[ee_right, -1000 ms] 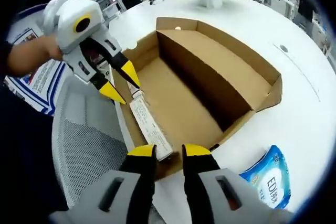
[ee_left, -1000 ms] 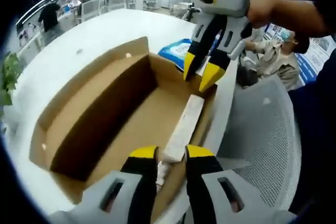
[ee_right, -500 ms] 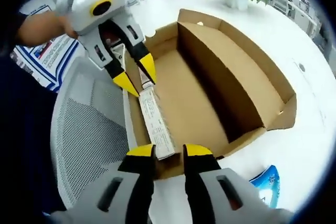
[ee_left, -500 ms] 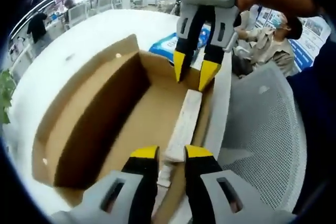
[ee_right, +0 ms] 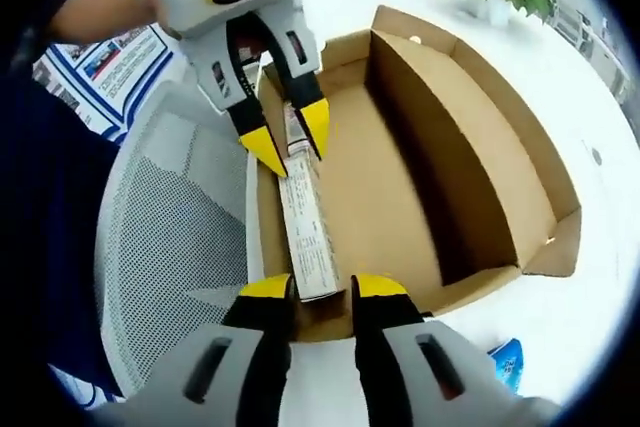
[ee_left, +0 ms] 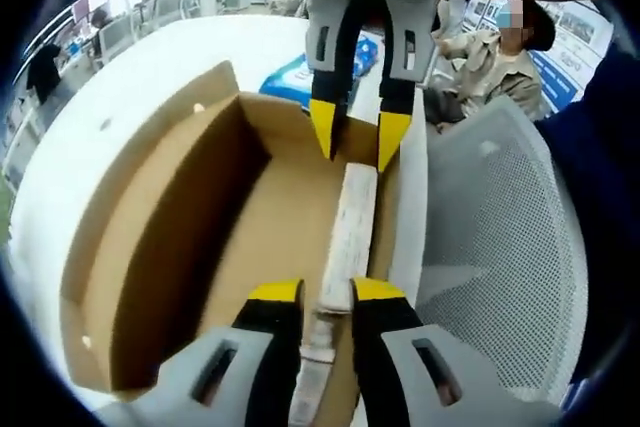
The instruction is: Operate the shoe box by opening the lid, removing the specified soft item, and placing it in the target area until the item is outside and the box remains undamaged.
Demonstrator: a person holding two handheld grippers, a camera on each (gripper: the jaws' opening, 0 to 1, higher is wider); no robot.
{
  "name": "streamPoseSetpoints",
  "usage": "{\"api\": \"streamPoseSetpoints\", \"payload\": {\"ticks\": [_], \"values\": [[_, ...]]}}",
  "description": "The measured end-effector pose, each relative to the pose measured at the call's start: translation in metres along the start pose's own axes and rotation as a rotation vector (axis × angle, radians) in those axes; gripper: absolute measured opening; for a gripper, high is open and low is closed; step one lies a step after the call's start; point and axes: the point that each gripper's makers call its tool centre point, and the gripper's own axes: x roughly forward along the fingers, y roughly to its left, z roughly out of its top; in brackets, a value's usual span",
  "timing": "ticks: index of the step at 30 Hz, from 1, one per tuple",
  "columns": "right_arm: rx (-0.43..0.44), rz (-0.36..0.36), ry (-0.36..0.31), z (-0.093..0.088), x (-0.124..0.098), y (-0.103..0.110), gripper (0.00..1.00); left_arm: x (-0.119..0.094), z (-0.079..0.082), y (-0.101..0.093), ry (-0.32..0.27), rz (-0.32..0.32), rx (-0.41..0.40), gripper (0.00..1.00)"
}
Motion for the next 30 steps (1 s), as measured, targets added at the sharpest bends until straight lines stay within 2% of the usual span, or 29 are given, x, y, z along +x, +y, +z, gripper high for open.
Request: {"api": "streamPoseSetpoints", "payload": {"ticks": [12,27,30], "values": [[-0.042,0.028,0.03,-0.002,0.01,0.005,0.22,0.001,0.001,-0.002,0.009,-0.039,0.029,0.16],[-0.068,0.044,0.06,-0.004,0.017,0.005,0.2,0.0,0.006,-0.006,-0.012,-0.075,0.051,0.18],[-0.067,0.047,0.058,-0.003,0.017,0.005,0.2,0.002,0.003,-0.005,0.009,-0.078,0.073,0.17]]}}
